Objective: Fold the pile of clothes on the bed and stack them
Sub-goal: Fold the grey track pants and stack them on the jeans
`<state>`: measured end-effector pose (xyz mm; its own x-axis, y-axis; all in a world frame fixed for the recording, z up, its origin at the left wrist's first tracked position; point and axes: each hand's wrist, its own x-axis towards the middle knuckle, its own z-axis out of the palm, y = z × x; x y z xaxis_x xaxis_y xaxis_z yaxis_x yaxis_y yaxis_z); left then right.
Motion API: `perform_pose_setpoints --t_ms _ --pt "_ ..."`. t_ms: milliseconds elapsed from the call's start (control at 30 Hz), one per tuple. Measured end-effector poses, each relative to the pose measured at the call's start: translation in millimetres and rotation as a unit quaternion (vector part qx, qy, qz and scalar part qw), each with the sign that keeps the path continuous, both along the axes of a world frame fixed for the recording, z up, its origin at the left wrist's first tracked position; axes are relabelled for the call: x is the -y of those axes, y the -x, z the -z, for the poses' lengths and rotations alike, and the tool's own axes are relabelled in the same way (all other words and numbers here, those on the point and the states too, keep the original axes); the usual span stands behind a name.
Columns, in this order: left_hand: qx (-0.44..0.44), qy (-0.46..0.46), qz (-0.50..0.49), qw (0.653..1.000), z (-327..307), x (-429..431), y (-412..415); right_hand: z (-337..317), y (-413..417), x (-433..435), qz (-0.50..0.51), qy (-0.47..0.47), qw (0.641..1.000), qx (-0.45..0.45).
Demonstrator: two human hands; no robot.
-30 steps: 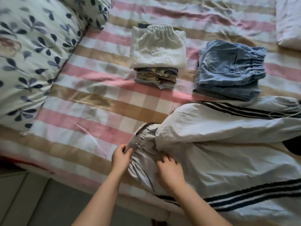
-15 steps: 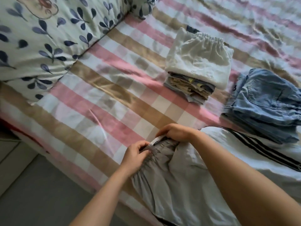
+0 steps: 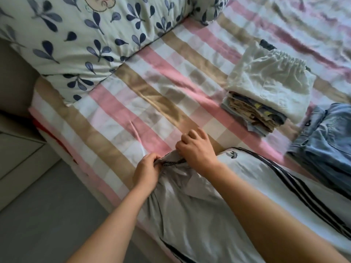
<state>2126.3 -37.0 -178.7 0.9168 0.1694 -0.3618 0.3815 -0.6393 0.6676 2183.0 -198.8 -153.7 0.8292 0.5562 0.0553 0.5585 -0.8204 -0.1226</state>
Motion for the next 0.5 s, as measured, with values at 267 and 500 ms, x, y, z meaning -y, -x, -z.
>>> perform_pose_setpoints --t_ms 267,500 --pt "-0.033 0.067 0.01 0.997 2.5 21.3 -41.3 11.3 -33.8 49.7 0.256 -0.077 0.884 -0.383" --pt "0.016 0.127 0.065 0.99 1.1 52.7 -74.4 5.8 -33.0 46.0 0.207 -0.021 0.91 -0.358"
